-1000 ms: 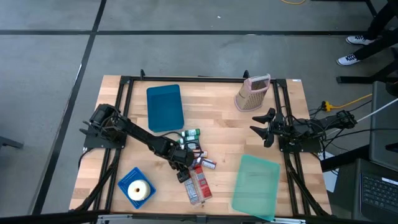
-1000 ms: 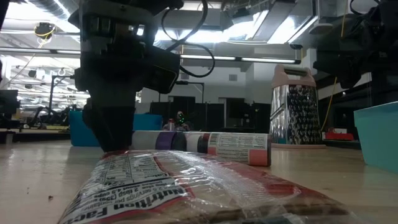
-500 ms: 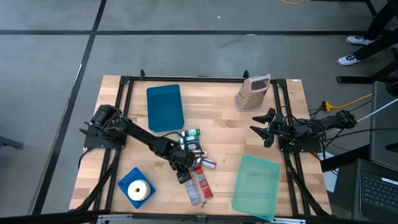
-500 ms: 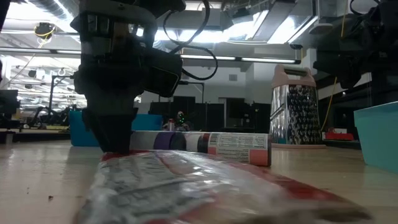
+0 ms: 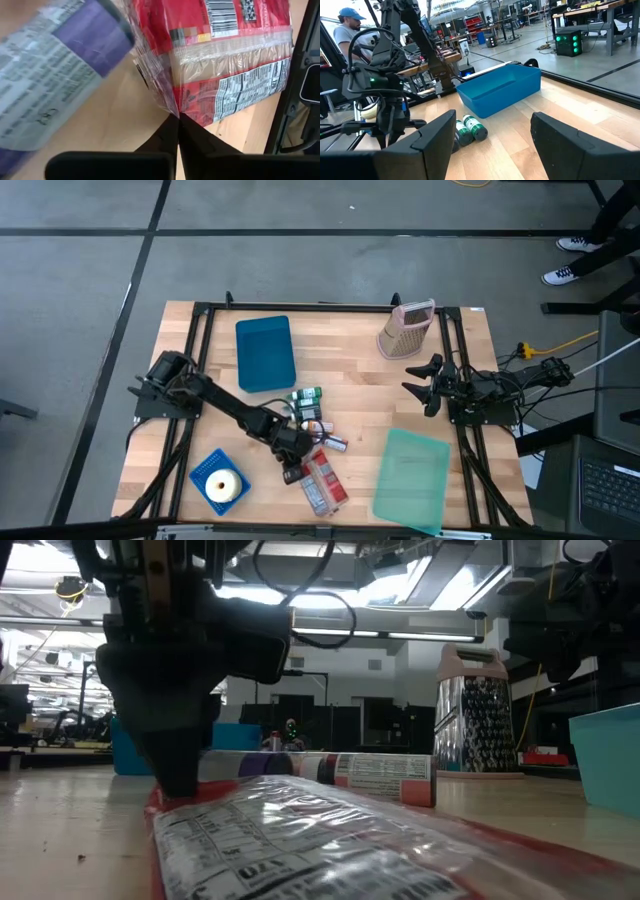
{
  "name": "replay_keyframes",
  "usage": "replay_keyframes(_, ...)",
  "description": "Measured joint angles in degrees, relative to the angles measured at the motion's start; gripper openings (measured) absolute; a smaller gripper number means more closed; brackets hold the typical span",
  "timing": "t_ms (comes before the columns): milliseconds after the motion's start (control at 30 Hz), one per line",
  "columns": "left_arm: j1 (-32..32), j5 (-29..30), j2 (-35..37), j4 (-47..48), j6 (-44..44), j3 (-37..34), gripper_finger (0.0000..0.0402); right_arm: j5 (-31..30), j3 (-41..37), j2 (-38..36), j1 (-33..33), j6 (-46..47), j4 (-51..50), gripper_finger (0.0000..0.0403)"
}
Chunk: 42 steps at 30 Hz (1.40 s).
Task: Pick & Place Food Item
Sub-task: Put the red popcorn bag into the blue bin
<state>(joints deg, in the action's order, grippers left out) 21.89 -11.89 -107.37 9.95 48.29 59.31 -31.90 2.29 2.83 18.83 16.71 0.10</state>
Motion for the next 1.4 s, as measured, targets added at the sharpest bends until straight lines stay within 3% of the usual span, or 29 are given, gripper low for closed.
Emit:
replay_keyframes(367, 2.61, 4.68, 0.48, -1.47, -1.97, 4.93, 0.0002, 0.00, 0.02, 0.02, 0.02, 0.07, -0.02, 0.0254)
replay_keyframes(667, 2.52, 15.33, 1.89, 16.43, -11.56, 17.91, 0.0002, -0.02, 0.01, 0.02, 0.01, 0.63, -0.02, 0.0254)
replay_keyframes(1000, 1.98, 26.35, 3.91, 29.66, -18.80, 29.44, 0.0002, 0.00, 0.02, 0.48, 0.02, 0.66, -0.09, 0.0254)
replay_keyframes(1400, 0.43, 39.90, 9.25, 40.24, -21.08, 32.52, 0.0001, -0.02, 0.00, 1.38, 0.02, 0.87, 0.05, 0.0254)
